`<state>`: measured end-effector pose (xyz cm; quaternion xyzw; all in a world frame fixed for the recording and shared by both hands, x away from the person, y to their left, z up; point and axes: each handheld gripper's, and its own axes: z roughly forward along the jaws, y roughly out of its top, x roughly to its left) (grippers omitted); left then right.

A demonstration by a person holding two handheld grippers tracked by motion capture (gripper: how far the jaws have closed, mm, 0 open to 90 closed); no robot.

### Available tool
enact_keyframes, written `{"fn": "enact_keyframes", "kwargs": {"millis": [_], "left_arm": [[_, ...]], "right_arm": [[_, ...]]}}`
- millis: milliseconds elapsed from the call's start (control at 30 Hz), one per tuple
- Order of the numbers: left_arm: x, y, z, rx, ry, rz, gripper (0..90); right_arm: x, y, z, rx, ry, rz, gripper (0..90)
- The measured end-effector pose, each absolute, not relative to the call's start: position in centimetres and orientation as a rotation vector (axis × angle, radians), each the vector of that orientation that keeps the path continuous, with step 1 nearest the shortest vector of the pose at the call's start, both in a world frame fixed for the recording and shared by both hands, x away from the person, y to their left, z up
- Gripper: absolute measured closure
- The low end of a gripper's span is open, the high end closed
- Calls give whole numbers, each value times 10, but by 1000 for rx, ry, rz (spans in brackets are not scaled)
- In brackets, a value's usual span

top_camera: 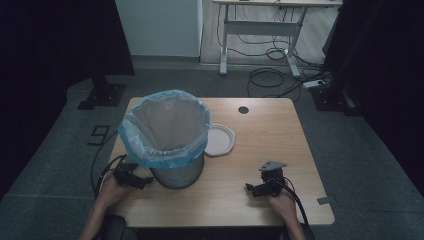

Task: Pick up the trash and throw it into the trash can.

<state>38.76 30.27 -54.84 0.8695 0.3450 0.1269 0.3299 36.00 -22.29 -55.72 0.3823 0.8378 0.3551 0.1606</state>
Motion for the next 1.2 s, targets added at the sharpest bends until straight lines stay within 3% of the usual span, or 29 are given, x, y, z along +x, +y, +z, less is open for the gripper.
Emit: {"fn": "enact_keyframes", "kwargs": {"millis": [767, 1200], "left_arm": [[388, 303, -548, 2273, 903, 332, 0], [388, 303, -548, 2274, 903, 332, 0]], "right_arm": [[359, -222, -556, 1110, 2385, 1009, 1], [370, -224, -539, 1155, 2361, 1024, 70]]}}
